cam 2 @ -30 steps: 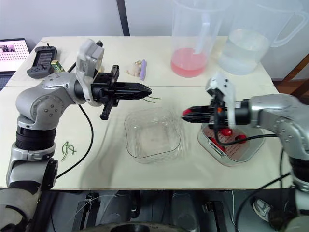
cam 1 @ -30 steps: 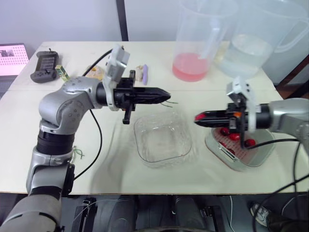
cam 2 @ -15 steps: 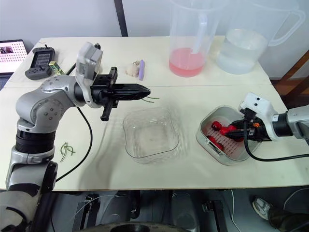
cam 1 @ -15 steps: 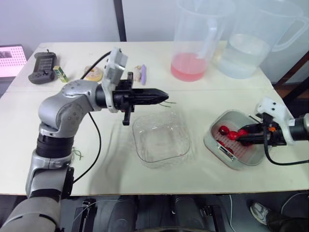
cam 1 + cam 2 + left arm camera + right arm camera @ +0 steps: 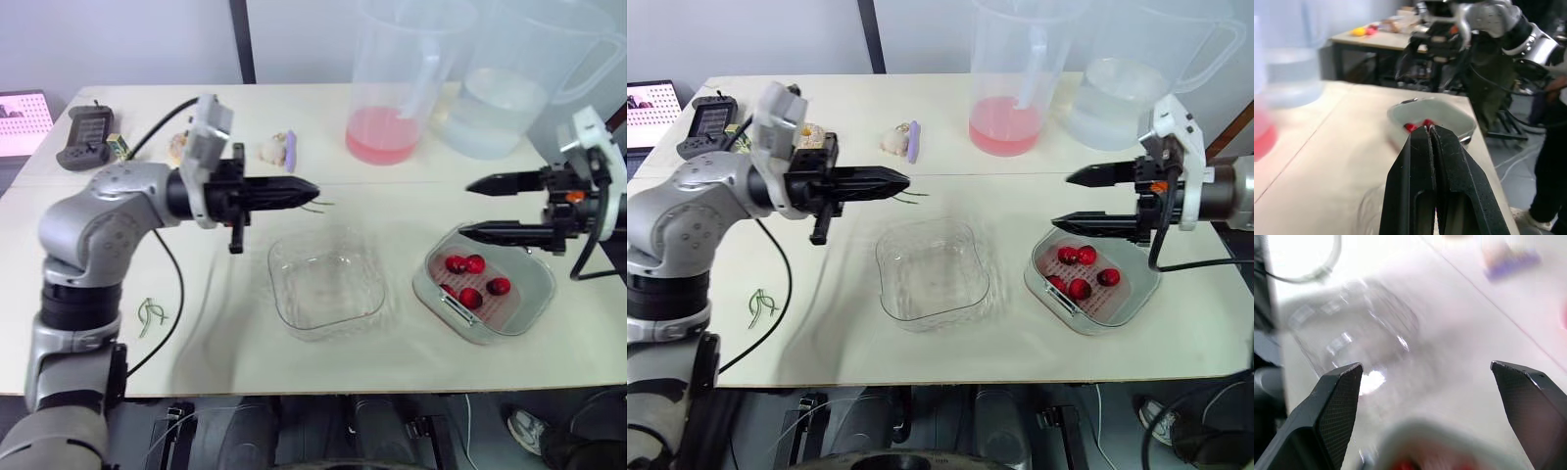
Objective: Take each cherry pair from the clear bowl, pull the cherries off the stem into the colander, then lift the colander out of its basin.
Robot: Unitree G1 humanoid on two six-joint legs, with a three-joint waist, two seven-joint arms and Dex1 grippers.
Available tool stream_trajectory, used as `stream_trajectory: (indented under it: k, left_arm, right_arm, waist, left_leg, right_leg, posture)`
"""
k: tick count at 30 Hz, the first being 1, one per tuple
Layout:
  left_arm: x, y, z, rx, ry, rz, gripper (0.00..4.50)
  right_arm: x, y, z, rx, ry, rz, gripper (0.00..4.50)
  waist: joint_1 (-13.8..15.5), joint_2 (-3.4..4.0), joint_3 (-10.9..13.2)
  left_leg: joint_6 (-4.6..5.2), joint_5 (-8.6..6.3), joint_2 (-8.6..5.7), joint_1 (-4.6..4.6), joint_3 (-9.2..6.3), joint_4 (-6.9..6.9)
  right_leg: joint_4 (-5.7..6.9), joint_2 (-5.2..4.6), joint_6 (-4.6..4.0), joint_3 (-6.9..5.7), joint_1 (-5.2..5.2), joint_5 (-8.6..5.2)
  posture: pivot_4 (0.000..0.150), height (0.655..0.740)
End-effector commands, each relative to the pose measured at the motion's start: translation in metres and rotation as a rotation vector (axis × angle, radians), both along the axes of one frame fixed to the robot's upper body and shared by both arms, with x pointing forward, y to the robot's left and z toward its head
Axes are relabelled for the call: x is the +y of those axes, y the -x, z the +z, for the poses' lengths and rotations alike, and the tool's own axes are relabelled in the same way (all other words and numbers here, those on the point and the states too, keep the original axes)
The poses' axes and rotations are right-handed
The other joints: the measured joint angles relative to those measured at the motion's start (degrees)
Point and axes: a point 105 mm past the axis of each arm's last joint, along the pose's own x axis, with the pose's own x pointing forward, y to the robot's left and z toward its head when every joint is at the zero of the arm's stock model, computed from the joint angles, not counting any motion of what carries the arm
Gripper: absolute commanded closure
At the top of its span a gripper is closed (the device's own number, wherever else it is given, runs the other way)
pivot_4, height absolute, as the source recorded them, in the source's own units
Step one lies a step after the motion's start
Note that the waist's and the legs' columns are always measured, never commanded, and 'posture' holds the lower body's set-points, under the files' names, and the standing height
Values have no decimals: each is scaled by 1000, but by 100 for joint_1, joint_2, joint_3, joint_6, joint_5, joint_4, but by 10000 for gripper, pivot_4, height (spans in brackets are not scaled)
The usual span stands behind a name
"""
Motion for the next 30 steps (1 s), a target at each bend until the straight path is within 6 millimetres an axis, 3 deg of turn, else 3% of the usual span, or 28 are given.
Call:
stream_trajectory:
  k: [1, 10, 15, 21, 24, 29, 30]
  left_arm:
    - [26, 7, 9, -31, -29, 98, 45000]
    - [106, 16, -36, 154, -111, 432, 45000]
    - [171, 31, -102, 366, -101, 679, 45000]
    - [182, 48, -131, 469, -68, 741, 45000]
    - [199, 49, -141, 504, -37, 820, 35716]
    - [208, 57, -146, 573, 6, 837, 10837]
    - [214, 55, -144, 568, 33, 863, 4241]
  right_arm:
    - [22, 11, 21, -100, -34, 138, 379]
    - [59, 5, 32, -193, -54, 278, 379]
    - [75, 0, 32, -233, -38, 301, 379]
    - [80, 7, 21, -183, 2, 316, 379]
    - [82, 9, 9, -154, 53, 318, 0]
    - [84, 13, 2, -150, 79, 328, 0]
    - [83, 13, 1, -148, 80, 327, 0]
  waist:
    - [-13, 0, 0]
    - [22, -1, 0]
    - [-24, 0, 0]
    - [68, -8, -4]
    - [33, -9, -4]
    - [-15, -8, -4]
    - [-9, -8, -4]
  left_leg:
    - [0, 0, 0, 0, 0, 1]
    - [0, 0, 1, 1, 2, -1]
    - [-1, 0, 1, 0, 8, -10]
    - [-2, -1, 5, -3, 5, -6]
    - [-4, -2, 3, -3, 12, -8]
    - [-3, -2, 5, -3, 21, -15]
    - [-3, -2, 5, -3, 21, -14]
  right_leg:
    - [0, 0, 0, 0, 0, 0]
    - [-1, -5, -4, -1, -3, -1]
    - [-7, -11, -6, -2, -7, 0]
    - [-7, -17, -15, -8, -11, 3]
    - [-20, -28, -20, -8, -9, 6]
    - [-18, -26, -20, -6, -18, 7]
    - [-15, -25, -20, -6, -19, 7]
  posture:
    - [1500, 7400]
    - [1500, 7400]
    - [1500, 7400]
    - [1500, 7400]
    - [1500, 7400]
    - [1500, 7400]
    - [1500, 7400]
